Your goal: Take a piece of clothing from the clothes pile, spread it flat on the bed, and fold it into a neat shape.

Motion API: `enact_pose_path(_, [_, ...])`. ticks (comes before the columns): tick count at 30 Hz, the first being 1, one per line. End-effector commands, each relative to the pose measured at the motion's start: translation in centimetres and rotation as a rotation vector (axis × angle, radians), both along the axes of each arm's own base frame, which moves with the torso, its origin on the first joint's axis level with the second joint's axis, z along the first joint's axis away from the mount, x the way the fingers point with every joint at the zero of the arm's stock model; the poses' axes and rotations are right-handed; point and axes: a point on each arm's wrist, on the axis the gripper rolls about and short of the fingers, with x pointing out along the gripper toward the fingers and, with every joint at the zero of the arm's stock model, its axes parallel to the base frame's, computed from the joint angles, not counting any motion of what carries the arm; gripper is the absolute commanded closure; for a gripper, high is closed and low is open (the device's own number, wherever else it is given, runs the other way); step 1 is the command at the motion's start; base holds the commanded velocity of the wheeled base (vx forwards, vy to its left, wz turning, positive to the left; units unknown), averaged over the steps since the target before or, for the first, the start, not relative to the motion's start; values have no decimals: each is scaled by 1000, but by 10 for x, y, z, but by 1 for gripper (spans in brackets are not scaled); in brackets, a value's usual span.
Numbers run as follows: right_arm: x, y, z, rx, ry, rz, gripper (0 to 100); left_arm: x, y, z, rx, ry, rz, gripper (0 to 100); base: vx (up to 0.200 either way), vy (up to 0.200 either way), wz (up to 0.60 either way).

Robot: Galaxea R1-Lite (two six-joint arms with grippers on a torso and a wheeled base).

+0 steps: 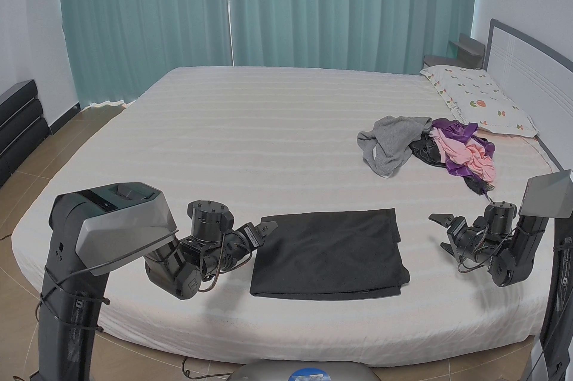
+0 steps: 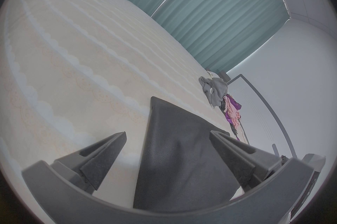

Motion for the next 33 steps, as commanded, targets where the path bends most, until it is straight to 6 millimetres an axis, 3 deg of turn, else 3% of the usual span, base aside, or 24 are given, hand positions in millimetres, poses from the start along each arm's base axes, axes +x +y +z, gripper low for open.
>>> enact_pose_path(1, [0, 1, -2, 1, 4, 2, 0, 0, -2, -9, 3, 15, -8, 0, 0, 0, 0])
enact_pose_path(8, [1, 1, -2, 1, 2, 4, 0, -3, -16, -15, 12, 12, -54, 0, 0, 0, 0])
enact_pose_path(24, [3, 2, -2, -1, -4, 6, 0, -3, -19, -21, 30, 7, -67, 0, 0, 0, 0])
enact_pose_path(25, [3, 2, -3, 0, -2, 6, 0, -3, -19, -20, 28, 5, -69, 100, 0, 0, 0])
enact_pose_path(33, [3, 2, -3, 0, -1, 6, 0, -2, -19, -20, 32, 6, -57, 100, 0, 0, 0])
